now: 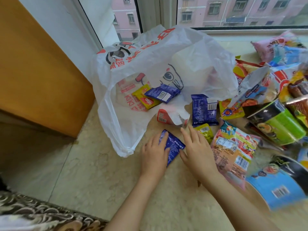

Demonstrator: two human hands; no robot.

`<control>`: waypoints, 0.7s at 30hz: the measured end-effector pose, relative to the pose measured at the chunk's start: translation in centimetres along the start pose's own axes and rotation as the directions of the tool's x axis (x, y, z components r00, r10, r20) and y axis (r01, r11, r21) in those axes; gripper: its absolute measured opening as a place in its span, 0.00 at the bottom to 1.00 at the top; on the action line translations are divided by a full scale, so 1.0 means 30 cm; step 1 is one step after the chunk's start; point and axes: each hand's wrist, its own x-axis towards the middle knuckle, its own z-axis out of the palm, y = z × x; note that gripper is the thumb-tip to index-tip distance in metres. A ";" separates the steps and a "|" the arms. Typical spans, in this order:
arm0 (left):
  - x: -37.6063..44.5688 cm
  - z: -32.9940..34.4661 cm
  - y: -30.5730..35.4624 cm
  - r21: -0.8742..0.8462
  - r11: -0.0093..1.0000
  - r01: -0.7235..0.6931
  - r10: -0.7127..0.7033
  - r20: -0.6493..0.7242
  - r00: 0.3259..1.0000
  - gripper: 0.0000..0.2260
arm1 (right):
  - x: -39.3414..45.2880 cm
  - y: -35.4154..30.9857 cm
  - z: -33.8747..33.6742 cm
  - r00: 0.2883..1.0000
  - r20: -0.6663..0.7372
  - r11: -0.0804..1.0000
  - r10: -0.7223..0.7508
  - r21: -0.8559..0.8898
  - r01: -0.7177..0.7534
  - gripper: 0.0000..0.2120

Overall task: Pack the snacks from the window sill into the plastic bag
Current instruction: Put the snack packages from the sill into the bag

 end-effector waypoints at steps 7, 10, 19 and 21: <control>0.013 -0.041 -0.017 -0.143 0.969 0.202 -0.162 0.248 0.955 0.35 | 0.174 0.012 0.005 0.999 -0.025 1.000 -0.025 0.005 0.026 0.30; 0.006 -0.057 0.001 -0.254 0.921 0.296 -0.238 0.235 0.942 0.36 | 0.219 -0.005 0.019 0.995 0.025 0.995 -0.102 -0.009 0.102 0.34; -0.063 -0.099 0.034 -0.309 0.843 0.440 -0.358 0.287 0.888 0.28 | 0.113 -0.008 0.018 0.980 -0.086 0.981 -0.181 0.057 0.186 0.41; -0.062 -0.121 0.045 -0.334 0.826 0.454 -0.364 0.297 0.882 0.22 | 0.101 0.013 -0.011 0.974 -0.098 0.977 -0.203 0.042 0.208 0.40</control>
